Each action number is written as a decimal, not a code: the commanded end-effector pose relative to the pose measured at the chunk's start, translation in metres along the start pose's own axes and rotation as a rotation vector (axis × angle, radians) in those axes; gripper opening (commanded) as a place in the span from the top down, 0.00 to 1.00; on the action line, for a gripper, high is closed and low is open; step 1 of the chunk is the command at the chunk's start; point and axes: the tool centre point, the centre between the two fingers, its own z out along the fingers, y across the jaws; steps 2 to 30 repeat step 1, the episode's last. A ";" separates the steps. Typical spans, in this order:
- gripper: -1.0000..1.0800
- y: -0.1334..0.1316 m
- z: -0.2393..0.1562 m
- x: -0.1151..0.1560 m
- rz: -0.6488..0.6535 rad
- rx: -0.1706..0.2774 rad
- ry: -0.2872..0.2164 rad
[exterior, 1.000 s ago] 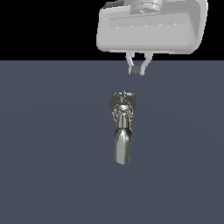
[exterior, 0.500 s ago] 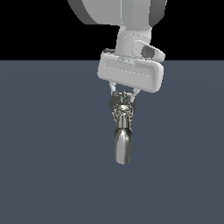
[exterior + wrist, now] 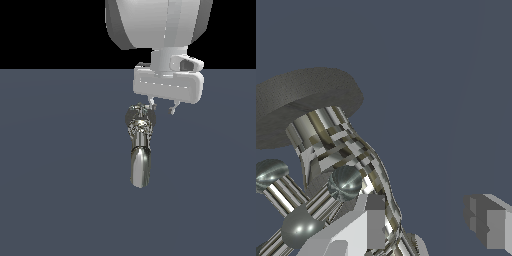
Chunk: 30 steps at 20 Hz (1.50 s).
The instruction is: Turn on the faucet by rotating a designated handle.
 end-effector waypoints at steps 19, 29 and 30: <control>0.30 0.047 -0.007 0.062 0.100 0.013 0.096; 0.30 0.047 -0.007 0.062 0.100 0.013 0.096; 0.30 0.047 -0.007 0.062 0.100 0.013 0.096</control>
